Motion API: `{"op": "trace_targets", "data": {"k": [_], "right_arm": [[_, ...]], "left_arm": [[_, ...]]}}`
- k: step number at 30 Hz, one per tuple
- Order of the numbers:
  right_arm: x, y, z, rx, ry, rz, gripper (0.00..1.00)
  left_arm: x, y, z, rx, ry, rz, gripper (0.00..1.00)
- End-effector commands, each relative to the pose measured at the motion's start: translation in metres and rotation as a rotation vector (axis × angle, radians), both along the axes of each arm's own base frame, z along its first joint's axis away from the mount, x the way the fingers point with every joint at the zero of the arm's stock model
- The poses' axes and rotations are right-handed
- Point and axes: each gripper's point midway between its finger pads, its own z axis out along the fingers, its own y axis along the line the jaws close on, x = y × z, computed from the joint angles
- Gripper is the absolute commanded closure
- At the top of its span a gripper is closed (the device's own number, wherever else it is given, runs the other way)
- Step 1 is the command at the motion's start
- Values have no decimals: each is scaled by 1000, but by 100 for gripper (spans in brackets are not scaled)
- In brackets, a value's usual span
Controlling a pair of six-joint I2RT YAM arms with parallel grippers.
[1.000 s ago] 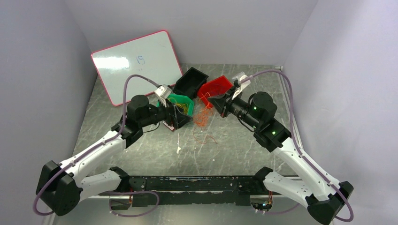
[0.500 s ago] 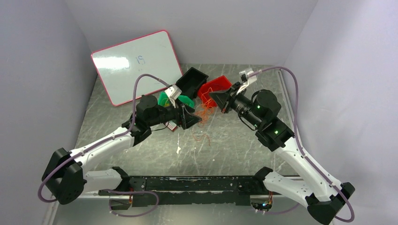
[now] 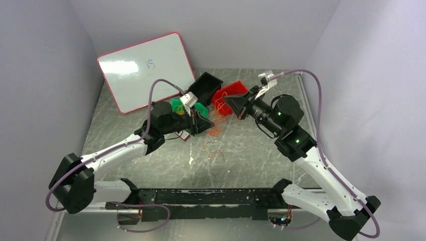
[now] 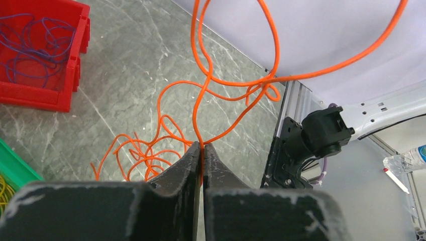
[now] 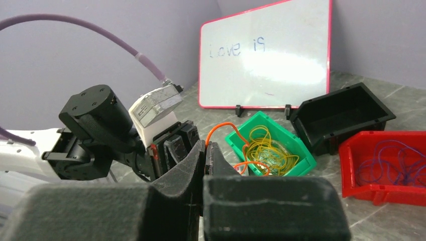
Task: Untangle the cables
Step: Untie the cable.
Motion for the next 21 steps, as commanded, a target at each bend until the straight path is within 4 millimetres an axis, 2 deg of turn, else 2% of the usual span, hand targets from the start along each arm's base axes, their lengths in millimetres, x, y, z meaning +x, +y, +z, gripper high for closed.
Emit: {"op": "trace_targets", "data": {"k": [1,11,15,21], "right_arm": [[2,-21,30,45,-63,-96,100],[5,-81,57,132,-133,-375,100],[1,-96,66,152,-159,-430,100],[-5,-121,83,175,-220,-519,100]], "left_arm": [[-7,0,7,-18,-37,-22,93],[-16,14,-51,64,82,12,93],[-21,19,-68,69,126,26,93],[-11,25,-91,159,178,95,93]]}}
